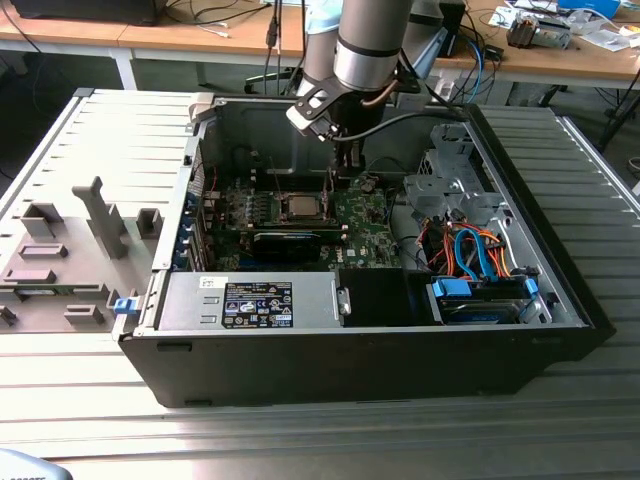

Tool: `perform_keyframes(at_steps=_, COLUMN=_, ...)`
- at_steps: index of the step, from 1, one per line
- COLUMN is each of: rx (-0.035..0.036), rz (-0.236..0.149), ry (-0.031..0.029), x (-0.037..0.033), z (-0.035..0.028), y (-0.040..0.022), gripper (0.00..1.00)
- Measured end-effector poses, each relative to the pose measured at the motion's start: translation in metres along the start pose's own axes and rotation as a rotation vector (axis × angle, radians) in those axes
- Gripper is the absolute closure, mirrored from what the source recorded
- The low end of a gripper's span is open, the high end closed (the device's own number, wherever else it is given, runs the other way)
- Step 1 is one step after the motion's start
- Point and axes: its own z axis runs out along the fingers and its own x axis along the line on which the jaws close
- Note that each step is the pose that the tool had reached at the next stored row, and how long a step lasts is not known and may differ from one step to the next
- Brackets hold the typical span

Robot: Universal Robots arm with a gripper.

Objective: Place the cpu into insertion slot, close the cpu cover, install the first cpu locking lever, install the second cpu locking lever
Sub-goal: 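Close the cpu cover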

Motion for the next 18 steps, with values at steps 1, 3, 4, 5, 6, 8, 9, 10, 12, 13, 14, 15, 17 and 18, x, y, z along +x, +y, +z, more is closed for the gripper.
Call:
perform_keyframes(at_steps=1, rx=0.0000, rz=0.000, ry=0.0000, x=0.0000, z=0.0001, y=-0.0011, gripper=0.89)
perform_keyframes(at_steps=3, rx=0.0000, rz=0.000, ry=0.0000, x=0.0001, z=0.0001, y=-0.0028, gripper=0.89)
perform_keyframes(at_steps=4, rx=0.0000, rz=0.000, ry=-0.0001, x=0.0001, z=0.0001, y=-0.0038, gripper=0.89)
perform_keyframes(at_steps=5, rx=0.0000, rz=0.000, ry=0.0000, x=0.0001, z=0.0002, y=-0.0047, gripper=0.89)
perform_keyframes(at_steps=6, rx=0.0000, rz=0.000, ry=0.0000, x=0.0001, z=0.0002, y=-0.0055, gripper=0.89)
perform_keyframes(at_steps=8, rx=0.0000, rz=0.000, ry=0.0000, x=0.0001, z=0.0003, y=-0.0074, gripper=0.89)
perform_keyframes(at_steps=9, rx=0.0000, rz=0.000, ry=0.0000, x=0.0001, z=0.0003, y=-0.0082, gripper=0.89)
perform_keyframes(at_steps=10, rx=0.0000, rz=0.000, ry=0.0000, x=0.0002, z=0.0004, y=-0.0089, gripper=0.89)
perform_keyframes(at_steps=12, rx=0.0000, rz=0.000, ry=0.0000, x=0.0002, z=0.0004, y=-0.0099, gripper=0.89)
perform_keyframes(at_steps=13, rx=0.0000, rz=0.000, ry=-0.0001, x=0.0002, z=0.0005, y=-0.0103, gripper=0.89)
perform_keyframes(at_steps=14, rx=0.0000, rz=0.000, ry=0.0000, x=0.0002, z=0.0006, y=-0.0111, gripper=0.89)
perform_keyframes(at_steps=15, rx=-0.0001, rz=0.000, ry=0.0002, x=0.0002, z=0.0009, y=-0.0117, gripper=0.89)
perform_keyframes(at_steps=17, rx=-0.0001, rz=0.000, ry=0.0001, x=0.0002, z=0.0014, y=-0.0128, gripper=0.89)
perform_keyframes(at_steps=18, rx=0.0000, rz=0.000, ry=0.0000, x=0.0002, z=0.0016, y=-0.0131, gripper=0.89)
